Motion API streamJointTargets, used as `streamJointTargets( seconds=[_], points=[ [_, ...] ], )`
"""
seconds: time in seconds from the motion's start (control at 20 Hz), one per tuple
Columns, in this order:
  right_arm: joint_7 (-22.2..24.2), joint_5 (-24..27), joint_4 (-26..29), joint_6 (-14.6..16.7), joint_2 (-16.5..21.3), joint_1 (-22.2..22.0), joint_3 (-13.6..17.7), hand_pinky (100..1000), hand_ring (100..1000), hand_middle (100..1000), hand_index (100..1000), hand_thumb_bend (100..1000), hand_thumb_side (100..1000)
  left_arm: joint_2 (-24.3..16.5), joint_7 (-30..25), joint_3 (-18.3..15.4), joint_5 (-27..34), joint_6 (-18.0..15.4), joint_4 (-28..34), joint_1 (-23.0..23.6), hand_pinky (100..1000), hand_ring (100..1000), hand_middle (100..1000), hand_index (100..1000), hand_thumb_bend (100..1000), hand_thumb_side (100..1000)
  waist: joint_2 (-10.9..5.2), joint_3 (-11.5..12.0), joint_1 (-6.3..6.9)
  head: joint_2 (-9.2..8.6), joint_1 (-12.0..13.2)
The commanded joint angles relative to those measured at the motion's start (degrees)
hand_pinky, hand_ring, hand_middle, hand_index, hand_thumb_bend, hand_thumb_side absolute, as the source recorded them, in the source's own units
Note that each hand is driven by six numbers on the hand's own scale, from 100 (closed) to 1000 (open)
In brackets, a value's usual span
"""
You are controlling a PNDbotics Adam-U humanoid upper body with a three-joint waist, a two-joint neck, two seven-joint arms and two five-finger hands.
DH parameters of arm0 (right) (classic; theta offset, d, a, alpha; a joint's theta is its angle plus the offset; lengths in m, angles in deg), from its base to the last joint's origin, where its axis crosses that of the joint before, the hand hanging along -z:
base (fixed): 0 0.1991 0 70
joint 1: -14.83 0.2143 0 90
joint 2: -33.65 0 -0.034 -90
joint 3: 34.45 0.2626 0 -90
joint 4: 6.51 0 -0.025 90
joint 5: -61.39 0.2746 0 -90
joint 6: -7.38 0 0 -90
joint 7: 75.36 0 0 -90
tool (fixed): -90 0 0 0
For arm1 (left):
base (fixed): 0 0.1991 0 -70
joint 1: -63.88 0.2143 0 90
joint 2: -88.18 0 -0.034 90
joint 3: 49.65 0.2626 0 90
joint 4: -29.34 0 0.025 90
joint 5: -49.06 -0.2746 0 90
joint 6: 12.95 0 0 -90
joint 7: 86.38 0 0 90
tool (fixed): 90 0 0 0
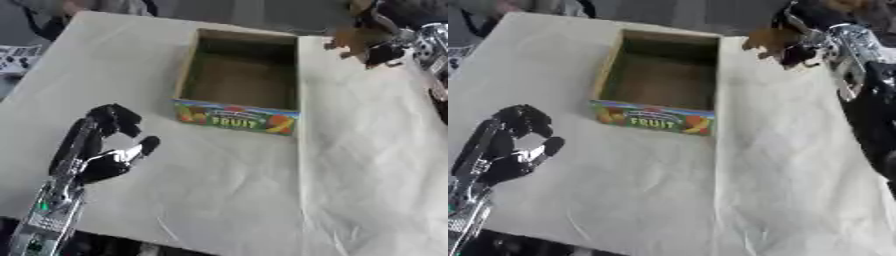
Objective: Pick up objects on the table and place them in the box.
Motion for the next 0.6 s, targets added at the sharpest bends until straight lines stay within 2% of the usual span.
streamJointTargets(
  seconds=[0.05,0.3,0.6],
  points=[
    [0.64,-0.94,3.15,1.22,0.04,2.67,-0.77,691,588,316,447,100,100,-0.16,-0.17,-0.38,-0.06,-0.16,0.76,-0.41,556,524,529,597,663,360,-1.18,0.15,0.11,0.33,-0.12],
    [1.87,-1.94,4.66,2.88,-2.68,5.06,-2.34,693,591,323,449,100,100,-0.04,-0.38,-0.17,0.02,-0.18,0.72,-0.38,556,523,529,597,663,360,-1.35,0.81,0.21,0.33,-0.6],
    [3.13,-3.24,3.74,4.49,-6.96,7.13,-3.9,694,586,327,451,100,100,0.26,-0.73,0.15,0.17,-0.22,0.66,-0.42,556,523,529,597,663,359,-1.55,1.65,0.32,0.33,-1.42]
  ],
)
